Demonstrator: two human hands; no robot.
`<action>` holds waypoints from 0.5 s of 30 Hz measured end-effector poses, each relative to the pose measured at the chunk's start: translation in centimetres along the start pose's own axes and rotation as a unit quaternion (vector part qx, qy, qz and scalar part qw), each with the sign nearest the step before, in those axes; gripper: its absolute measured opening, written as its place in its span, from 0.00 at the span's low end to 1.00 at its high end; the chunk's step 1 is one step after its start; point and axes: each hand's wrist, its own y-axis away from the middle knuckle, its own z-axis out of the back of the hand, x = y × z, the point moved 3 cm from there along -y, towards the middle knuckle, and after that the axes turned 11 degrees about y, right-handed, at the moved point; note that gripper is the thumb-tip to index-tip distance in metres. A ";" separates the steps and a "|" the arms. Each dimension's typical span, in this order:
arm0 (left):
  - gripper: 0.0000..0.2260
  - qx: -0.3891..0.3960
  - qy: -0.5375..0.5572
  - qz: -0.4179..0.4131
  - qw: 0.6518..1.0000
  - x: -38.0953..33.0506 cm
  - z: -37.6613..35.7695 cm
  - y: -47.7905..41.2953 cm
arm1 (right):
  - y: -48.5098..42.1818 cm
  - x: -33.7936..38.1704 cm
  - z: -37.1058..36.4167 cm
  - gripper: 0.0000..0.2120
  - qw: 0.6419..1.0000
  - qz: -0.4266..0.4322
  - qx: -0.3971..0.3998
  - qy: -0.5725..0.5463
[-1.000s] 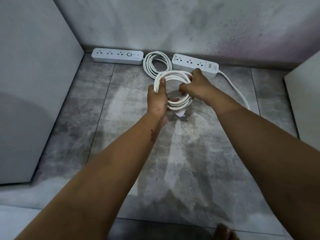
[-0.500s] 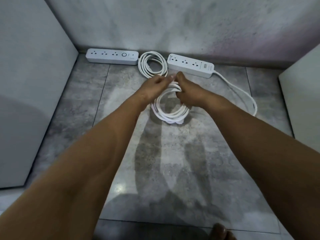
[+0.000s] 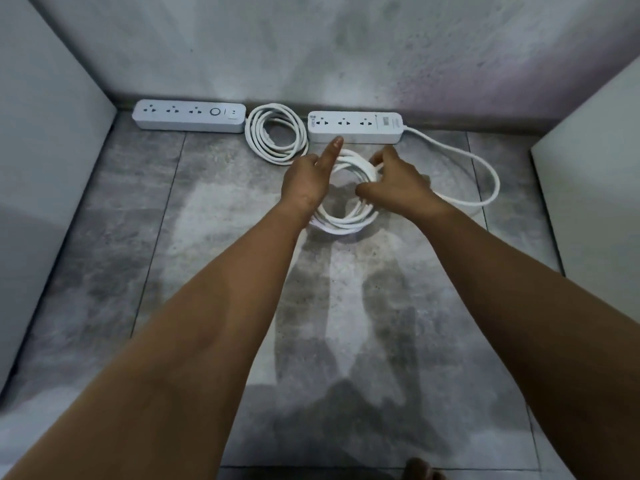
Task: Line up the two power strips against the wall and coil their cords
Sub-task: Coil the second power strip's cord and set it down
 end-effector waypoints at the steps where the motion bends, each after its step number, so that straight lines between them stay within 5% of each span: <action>1: 0.31 -0.002 0.004 0.002 1.000 0.0 -0.3 -0.1 | -0.1 -0.8 0.0 0.21 0.999 -0.020 0.019 0.027; 5: 0.28 -0.036 0.076 0.028 0.996 0.1 -1.5 -0.1 | -0.7 -2.2 -0.4 0.20 0.996 -0.042 0.076 -0.015; 9: 0.26 -0.053 0.201 0.067 0.976 -0.1 -2.5 0.4 | -1.3 -2.1 0.1 0.06 0.987 -0.011 0.056 -0.149; 15: 0.23 0.037 0.281 0.112 0.952 -0.4 -3.5 1.0 | -2.5 -2.4 0.5 0.06 0.981 0.031 0.015 -0.193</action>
